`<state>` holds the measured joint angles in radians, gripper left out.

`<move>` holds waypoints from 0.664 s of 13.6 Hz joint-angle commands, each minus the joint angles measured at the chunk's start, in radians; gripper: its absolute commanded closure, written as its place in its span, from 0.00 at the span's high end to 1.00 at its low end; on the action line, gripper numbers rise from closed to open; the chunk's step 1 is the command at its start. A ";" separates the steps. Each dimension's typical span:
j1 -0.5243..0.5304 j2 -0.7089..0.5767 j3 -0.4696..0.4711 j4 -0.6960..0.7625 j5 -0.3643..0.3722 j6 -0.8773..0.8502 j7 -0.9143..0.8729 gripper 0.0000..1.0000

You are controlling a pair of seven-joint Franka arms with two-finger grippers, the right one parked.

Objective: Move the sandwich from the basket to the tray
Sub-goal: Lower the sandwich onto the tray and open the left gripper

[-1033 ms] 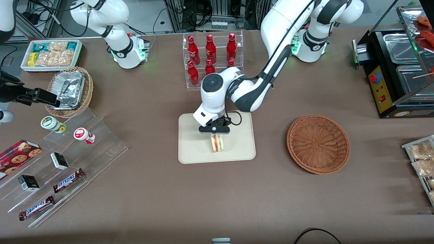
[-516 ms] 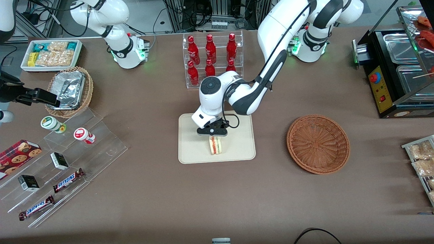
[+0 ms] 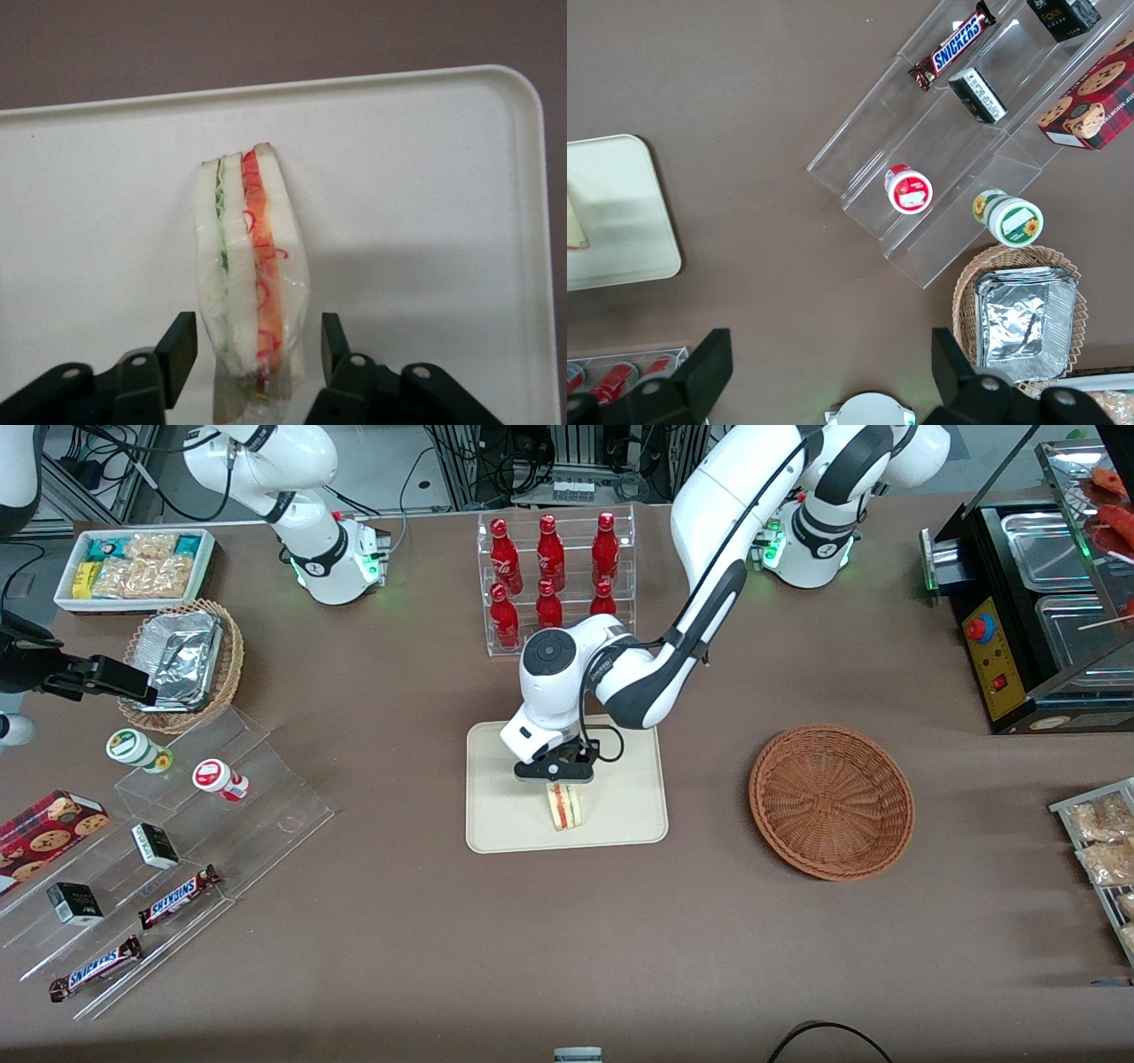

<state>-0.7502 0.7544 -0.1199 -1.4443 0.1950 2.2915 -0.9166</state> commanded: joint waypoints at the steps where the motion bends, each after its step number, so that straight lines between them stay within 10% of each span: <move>1: -0.006 -0.081 0.017 0.005 0.011 -0.052 -0.045 1.00; 9: 0.064 -0.329 0.114 -0.007 -0.034 -0.205 -0.174 1.00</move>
<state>-0.7249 0.5034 -0.0117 -1.4170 0.1862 2.1428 -1.0843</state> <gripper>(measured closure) 0.000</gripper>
